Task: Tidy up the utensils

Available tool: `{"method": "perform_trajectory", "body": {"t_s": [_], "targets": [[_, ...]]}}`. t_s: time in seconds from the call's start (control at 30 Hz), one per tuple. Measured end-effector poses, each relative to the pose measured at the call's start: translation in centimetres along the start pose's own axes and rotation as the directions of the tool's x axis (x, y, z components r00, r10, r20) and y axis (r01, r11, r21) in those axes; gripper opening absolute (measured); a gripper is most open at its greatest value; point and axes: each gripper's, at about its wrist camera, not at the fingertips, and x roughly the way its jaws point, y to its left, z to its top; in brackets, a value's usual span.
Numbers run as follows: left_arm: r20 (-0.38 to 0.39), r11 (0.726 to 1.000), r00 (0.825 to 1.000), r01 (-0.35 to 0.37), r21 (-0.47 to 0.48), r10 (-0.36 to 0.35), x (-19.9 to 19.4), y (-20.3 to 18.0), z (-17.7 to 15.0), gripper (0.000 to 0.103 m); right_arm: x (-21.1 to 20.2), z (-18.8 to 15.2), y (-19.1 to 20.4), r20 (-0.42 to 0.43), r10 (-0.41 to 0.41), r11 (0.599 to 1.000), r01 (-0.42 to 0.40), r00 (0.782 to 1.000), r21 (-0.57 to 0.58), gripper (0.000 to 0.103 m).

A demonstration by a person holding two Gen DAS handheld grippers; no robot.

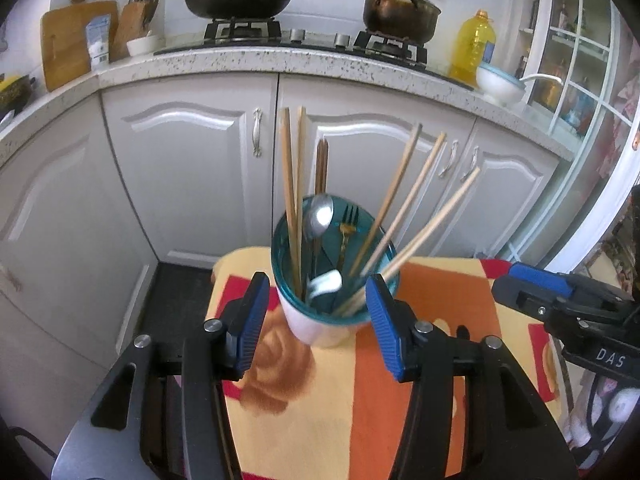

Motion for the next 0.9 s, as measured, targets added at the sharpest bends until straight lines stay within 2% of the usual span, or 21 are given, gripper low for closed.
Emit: {"method": "perform_trajectory", "body": {"t_s": [0.1, 0.37, 0.9], "targets": [[-0.005, 1.000, 1.000, -0.006, -0.016, 0.006, -0.2, -0.2, -0.7, 0.049, -0.5, -0.9, 0.2, 0.019, -0.041, 0.999, 0.041, 0.999, 0.002, 0.043], [-0.003, 0.999, 0.999, -0.045, -0.012, 0.045, -1.0, -0.8, -1.7, 0.049, -1.1, -1.6, 0.3, 0.031, -0.088, 0.996, 0.087, 0.996, 0.027, 0.043], [0.038, 0.996, 0.996, -0.084, -0.008, 0.084, -2.8, -0.7, -1.7, 0.049, -1.6, -1.5, 1.7, 0.047, -0.100, 0.995, 0.100, 0.994, 0.011, 0.044]]}}
